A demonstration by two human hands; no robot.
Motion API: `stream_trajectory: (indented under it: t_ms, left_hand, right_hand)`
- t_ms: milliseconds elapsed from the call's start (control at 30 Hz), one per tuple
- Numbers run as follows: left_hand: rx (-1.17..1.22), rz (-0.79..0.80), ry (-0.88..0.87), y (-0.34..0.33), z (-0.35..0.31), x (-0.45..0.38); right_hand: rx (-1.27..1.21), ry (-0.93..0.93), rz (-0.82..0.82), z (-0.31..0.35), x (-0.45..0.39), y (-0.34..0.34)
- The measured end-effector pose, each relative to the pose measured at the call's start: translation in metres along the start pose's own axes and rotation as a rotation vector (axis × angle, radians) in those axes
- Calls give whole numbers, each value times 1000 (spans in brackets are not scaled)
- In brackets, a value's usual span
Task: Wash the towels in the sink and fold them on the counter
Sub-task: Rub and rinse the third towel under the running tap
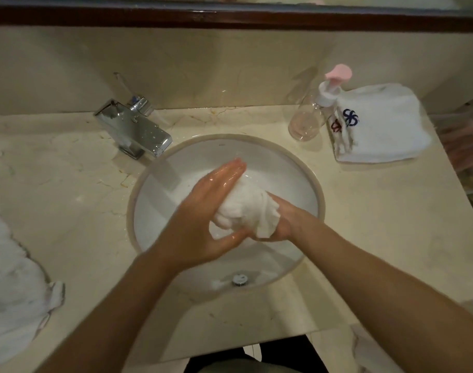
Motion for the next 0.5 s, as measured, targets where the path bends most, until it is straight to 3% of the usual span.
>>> stream_trajectory:
  t_ms: [100,200,367,500]
  left_hand:
    - [-66,67,-135,6,5,-24]
    - [24,-80,-133,5,7,-31]
    - [22,-594,243,13,24,-4]
    - [139,-799,490,7,45,9]
  right_hand:
    - [58,-95,22,0,8,-6]
    - [81,-118,-17,5,5,-9]
    - [-233,63,-125,12,3,-13]
    - [-317,166,-271,13,-5,-12]
Point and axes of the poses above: each hand's wrist, its own x-axis away from the middle knuckle, its own y-axis out of the back of the hand, z = x × y, the point moved 8 cm from there along -x, towards the middle knuckle, and after that the axes turned 12 degrees about -y, right-handed, at the moved point
